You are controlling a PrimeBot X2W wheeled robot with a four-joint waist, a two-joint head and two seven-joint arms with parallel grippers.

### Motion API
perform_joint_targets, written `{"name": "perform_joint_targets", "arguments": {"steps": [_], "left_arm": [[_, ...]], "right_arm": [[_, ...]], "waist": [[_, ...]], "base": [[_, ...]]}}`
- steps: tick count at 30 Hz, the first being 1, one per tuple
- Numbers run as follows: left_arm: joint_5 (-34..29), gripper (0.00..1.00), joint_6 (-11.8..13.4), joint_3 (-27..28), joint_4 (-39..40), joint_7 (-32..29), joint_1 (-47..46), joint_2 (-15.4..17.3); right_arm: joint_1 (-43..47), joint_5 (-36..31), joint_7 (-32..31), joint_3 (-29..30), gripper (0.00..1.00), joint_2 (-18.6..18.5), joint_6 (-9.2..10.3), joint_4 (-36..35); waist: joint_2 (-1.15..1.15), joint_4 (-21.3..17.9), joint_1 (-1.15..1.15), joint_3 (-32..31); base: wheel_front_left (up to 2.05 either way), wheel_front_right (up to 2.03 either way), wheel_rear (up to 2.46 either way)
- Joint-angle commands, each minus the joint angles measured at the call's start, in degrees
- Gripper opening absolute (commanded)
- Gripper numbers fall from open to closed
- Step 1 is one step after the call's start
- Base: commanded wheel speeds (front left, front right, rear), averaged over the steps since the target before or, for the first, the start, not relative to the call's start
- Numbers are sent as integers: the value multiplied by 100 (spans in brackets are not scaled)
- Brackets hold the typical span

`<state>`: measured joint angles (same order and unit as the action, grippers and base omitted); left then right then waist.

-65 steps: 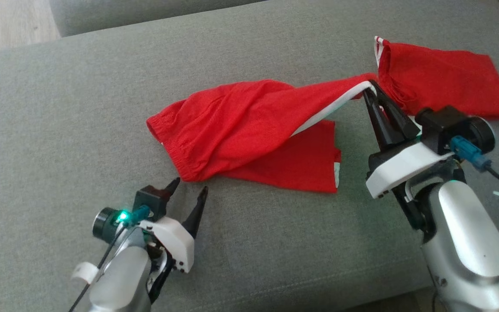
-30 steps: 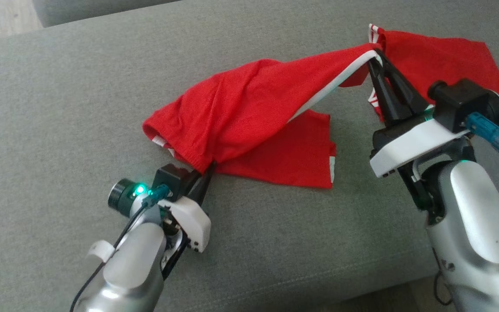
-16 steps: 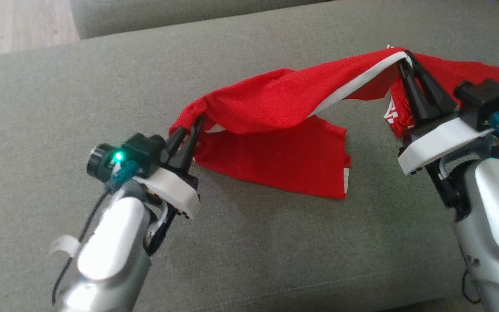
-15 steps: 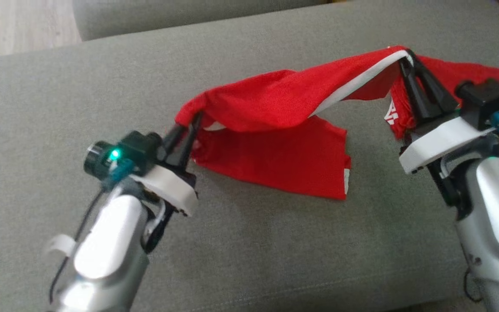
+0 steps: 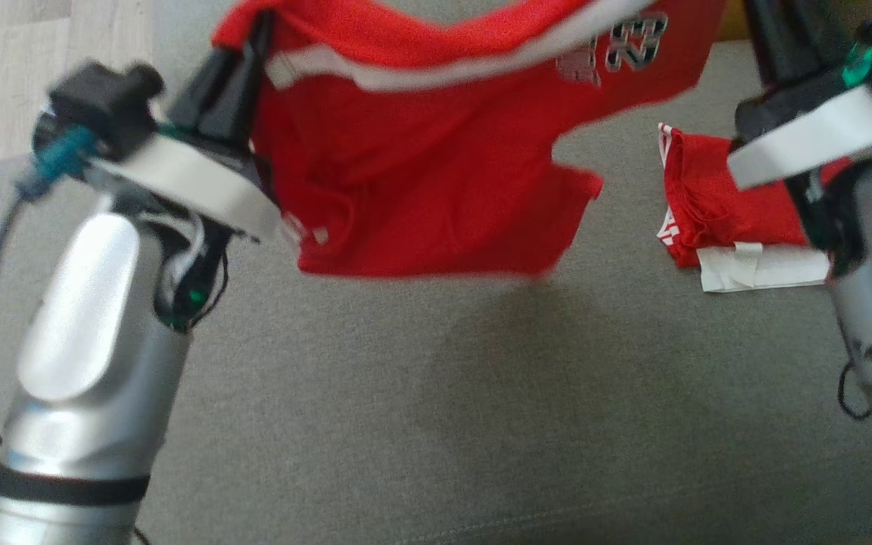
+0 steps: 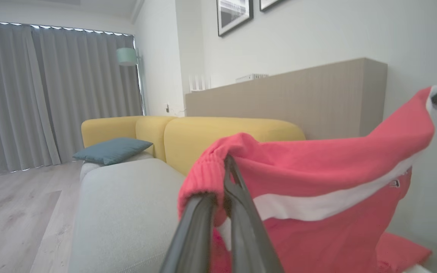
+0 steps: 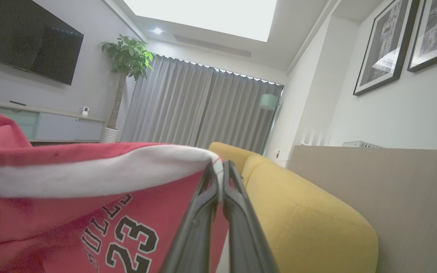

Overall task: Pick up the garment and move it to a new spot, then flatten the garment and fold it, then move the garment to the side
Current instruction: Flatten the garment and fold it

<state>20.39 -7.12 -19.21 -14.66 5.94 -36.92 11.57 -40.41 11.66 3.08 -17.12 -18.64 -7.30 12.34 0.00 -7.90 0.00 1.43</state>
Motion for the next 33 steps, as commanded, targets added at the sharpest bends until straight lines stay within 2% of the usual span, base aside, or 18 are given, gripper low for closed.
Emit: {"name": "perform_joint_targets", "arguments": {"steps": [1,5,9,13,17,22,27,33], "left_arm": [[120,0,-12,326,236,-49,-440,135],[213,0,47,412,302,-130,-528,150],[356,0,47,384,502,-272,-219,166],[481,0,78,359,1055,-511,295,283],[698,0,231,465,1805,-867,763,388],[797,0,373,562,2379,-1305,749,536],[972,0,368,548,2008,-1636,29,438],[863,0,245,544,571,-1604,-1608,395]], "right_arm": [[-263,53,50,-45,0,7,-19,-82],[-357,63,79,-77,0,28,-19,182],[-101,110,44,-100,0,1,-19,127],[326,141,-143,-6,0,-101,-19,-322],[835,184,-558,248,0,-210,-19,-993],[1041,166,-1131,430,0,-296,-19,-1706],[418,416,-1464,373,0,-241,-19,-1495],[-1273,552,-1129,-115,0,-342,-19,-295]], "waist": [[0,-15,0,-22],[0,-28,0,-64],[0,-21,0,-107],[0,-6,0,-155],[0,55,0,-175],[0,100,0,-24],[0,114,0,458],[0,165,0,1392]], "base": [[0,0,0],[0,0,0],[0,0,0],[0,0,0],[0,0,0],[0,0,0],[0,0,0],[0,0,0]]}}
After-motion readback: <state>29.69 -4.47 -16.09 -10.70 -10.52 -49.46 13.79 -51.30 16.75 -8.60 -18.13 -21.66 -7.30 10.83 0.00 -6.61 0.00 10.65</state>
